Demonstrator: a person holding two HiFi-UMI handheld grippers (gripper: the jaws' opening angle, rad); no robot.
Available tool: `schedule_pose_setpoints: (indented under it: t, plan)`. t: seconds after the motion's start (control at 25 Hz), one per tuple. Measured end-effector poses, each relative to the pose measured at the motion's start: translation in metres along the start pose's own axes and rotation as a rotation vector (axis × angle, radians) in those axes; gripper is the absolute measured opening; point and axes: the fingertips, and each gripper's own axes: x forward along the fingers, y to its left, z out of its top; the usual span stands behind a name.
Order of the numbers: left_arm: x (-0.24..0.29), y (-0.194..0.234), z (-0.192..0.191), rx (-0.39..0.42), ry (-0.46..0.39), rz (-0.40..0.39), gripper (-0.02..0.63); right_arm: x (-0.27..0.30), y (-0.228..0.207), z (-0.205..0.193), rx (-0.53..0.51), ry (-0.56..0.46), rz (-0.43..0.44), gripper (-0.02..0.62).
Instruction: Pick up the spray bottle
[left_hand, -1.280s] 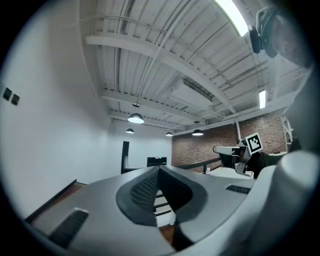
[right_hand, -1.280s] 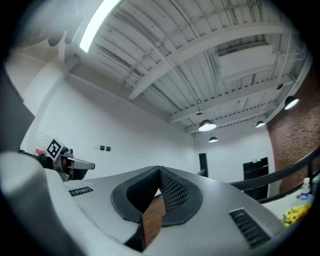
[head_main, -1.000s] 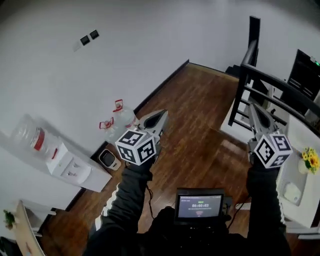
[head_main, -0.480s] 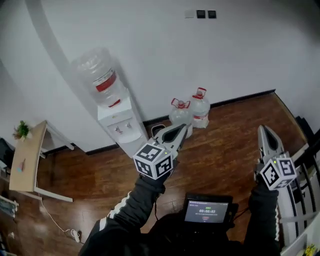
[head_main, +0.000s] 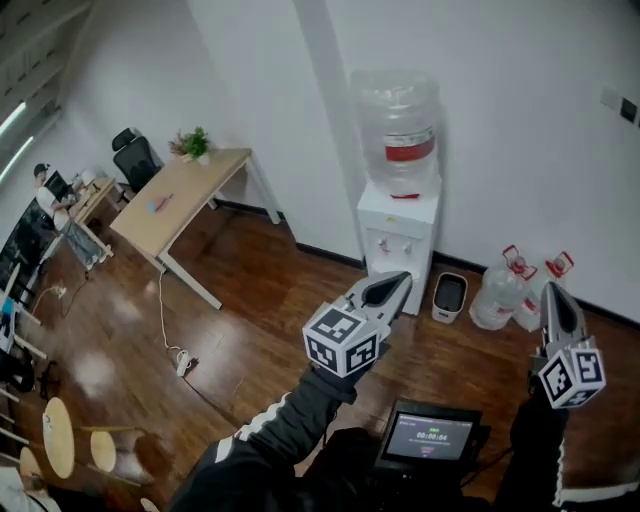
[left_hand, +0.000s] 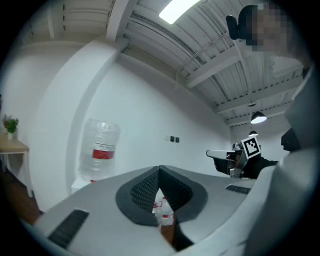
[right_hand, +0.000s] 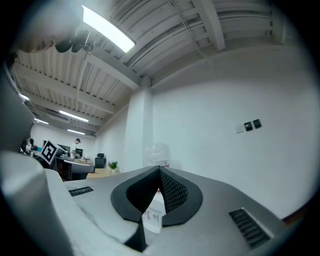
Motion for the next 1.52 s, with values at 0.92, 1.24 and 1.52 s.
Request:
schedule_pose_setpoints:
  t: [0.92,1.24,1.52]
  plan:
    - [-0.541,0.742,0.124,0.031,-0.082,0.613,0.003,0.632,0.793,-0.054,-0.028,0.041,0.701,0.008]
    - [-0.628,1.001,0.179,0.096,-0.033,0.815,0.003,0.879,1.008,-0.08,-0.011,0.057,0.932,0.008]
    - [-0.77,1.219,0.21,0.07,-0.006,0.989,0.003,1.073,1.215,-0.106,0.055,0.068,1.069,0.008]
